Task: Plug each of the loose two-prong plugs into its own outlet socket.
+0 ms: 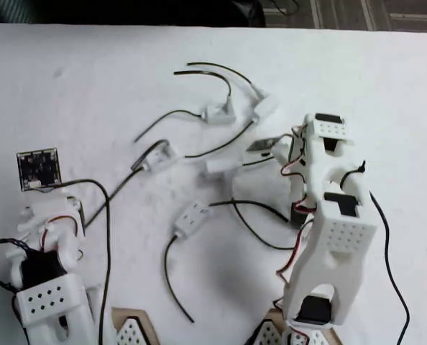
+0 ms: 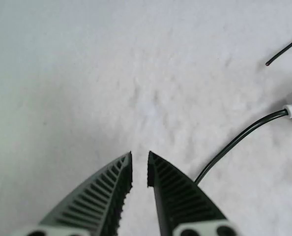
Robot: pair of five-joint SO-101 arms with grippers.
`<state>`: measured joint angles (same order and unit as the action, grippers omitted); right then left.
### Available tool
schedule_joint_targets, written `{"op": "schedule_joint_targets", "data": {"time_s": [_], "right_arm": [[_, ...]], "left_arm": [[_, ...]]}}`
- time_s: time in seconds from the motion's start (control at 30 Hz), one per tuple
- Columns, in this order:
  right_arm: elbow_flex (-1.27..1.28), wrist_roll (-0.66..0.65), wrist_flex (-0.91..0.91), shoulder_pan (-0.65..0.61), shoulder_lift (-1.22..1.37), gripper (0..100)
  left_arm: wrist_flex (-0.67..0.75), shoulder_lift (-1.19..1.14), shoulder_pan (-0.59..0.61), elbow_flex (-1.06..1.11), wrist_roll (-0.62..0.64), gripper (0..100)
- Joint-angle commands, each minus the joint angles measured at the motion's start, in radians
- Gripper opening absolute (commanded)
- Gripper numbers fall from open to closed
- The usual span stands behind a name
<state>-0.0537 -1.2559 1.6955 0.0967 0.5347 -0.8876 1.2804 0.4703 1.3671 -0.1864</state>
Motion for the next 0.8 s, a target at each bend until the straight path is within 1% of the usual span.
{"op": "schedule_joint_targets", "data": {"time_s": [0.0, 0.07, 0.27, 0.4, 0.57, 0.6, 0.67, 0.77], "right_arm": [[0.058, 0.0, 0.019, -0.008, -0.209, 1.8], [0.135, 0.0, 0.018, -0.013, -0.314, 1.8], [0.347, 0.002, 0.004, -0.101, -0.604, 1.8], [0.442, 0.092, -0.024, -0.148, -0.769, 1.8], [0.537, 0.146, -0.028, -0.143, -0.949, 1.9], [0.566, 0.144, -0.028, -0.131, -0.966, 3.0], [0.617, 0.141, -0.035, -0.107, -0.98, 9.1], [0.681, 0.14, -0.14, -0.053, -0.98, 19.6]], "left_arm": [[0.017, 0.01, 0.004, -0.003, -0.003, 8], [0.017, 0.01, 0.004, -0.003, -0.002, 8], [0.017, 0.01, 0.004, -0.003, -0.002, 8], [0.017, 0.01, 0.004, -0.003, -0.002, 8], [0.017, 0.01, 0.004, -0.003, -0.002, 8], [0.017, 0.01, 0.004, -0.003, -0.002, 8], [0.017, 0.01, 0.004, -0.003, -0.002, 8], [0.017, 0.01, 0.004, -0.003, -0.002, 8]]}}
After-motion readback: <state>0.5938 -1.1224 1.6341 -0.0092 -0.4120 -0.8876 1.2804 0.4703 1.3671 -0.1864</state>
